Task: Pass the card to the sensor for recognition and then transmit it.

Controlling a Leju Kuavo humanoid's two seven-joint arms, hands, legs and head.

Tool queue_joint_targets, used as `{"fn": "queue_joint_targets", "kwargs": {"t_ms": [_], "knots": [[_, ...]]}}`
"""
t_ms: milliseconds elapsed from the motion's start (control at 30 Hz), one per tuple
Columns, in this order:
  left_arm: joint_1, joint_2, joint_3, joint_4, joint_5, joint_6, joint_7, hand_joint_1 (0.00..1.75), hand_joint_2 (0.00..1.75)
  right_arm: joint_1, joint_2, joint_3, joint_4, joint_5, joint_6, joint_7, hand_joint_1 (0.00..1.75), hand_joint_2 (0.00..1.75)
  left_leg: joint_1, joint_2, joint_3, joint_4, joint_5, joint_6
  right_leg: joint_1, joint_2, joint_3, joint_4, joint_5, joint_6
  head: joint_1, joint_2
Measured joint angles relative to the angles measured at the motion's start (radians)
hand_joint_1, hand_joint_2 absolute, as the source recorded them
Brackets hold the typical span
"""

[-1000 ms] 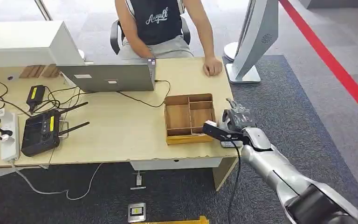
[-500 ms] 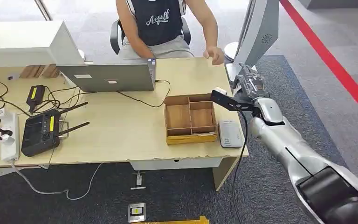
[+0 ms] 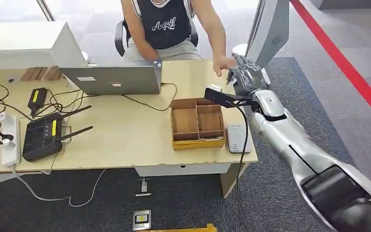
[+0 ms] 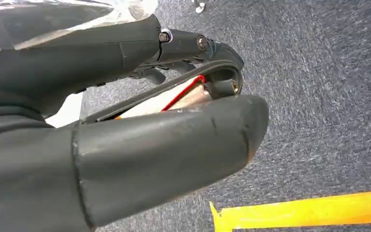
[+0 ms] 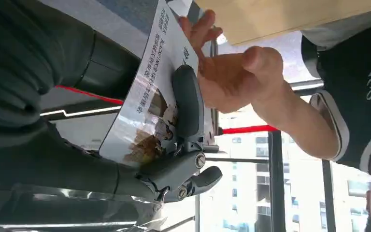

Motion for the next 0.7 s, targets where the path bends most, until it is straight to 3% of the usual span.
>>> {"fn": "queue_joint_targets", "kwargs": {"t_ms": [267, 500, 533, 567, 600, 633, 700], "knots": [[-0.001, 0.001, -0.04, 0.0, -0.026, -0.011, 0.0, 0.0, 0.0, -0.059, 0.076, 0.021, 0.004, 0.059, 0.063, 0.036, 1.75, 1.75, 0.0, 0.001, 0.0, 0.0, 0.0, 0.0, 0.0, 0.0, -0.001, 0.0, 0.0, 0.0, 0.0, 0.0], [-0.001, 0.001, -0.058, 0.0, -0.016, -0.012, 0.005, 0.0, 0.0, -0.077, 0.135, 0.038, 0.034, 0.055, 0.073, 0.034, 1.75, 1.75, 0.0, 0.0, 0.0, 0.0, 0.0, 0.0, 0.0, 0.0, -0.001, 0.0, 0.0, 0.0, 0.0, 0.0], [-0.001, 0.001, -0.061, 0.0, -0.015, -0.012, 0.005, 0.0, 0.0, -0.078, 0.141, 0.04, 0.039, 0.051, 0.071, 0.034, 1.55, 1.75, 0.0, 0.0, 0.0, 0.0, 0.0, 0.0, 0.0, 0.0, -0.001, 0.0, 0.0, 0.0, 0.0, 0.0], [-0.001, 0.001, -0.063, 0.0, -0.014, -0.014, 0.005, 0.0, 0.0, -0.078, 0.145, 0.042, 0.045, 0.049, 0.068, 0.034, 0.72, 1.75, 0.0, 0.001, 0.0, 0.0, 0.0, 0.0, 0.0, 0.0, -0.001, 0.0, 0.0, 0.0, 0.0, 0.0], [-0.001, 0.001, -0.064, 0.0, -0.014, -0.017, 0.004, 0.0, 0.0, -0.077, 0.148, 0.044, 0.052, 0.047, 0.065, 0.034, 0.72, 1.75, 0.0, 0.001, 0.0, 0.0, 0.0, 0.0, 0.0, 0.0, -0.001, 0.0, 0.0, 0.0, 0.0, 0.0], [-0.001, 0.001, -0.065, 0.0, -0.014, -0.019, 0.003, 0.0, 0.0, -0.077, 0.15, 0.045, 0.056, 0.045, 0.062, 0.035, 0.0, 1.75, 0.0, 0.001, 0.0, 0.0, 0.0, 0.0, 0.0, 0.0, -0.001, 0.0, 0.0, 0.0, 0.0, 0.0], [-0.001, 0.001, -0.069, 0.0, -0.014, -0.021, 0.001, 0.0, 0.0, -0.077, 0.153, 0.047, 0.065, 0.044, 0.056, 0.036, 0.0, 1.75, 0.0, 0.001, 0.0, 0.0, 0.0, 0.0, 0.0, 0.0, -0.001, 0.0, 0.0, 0.0, 0.0, 0.0]]}}
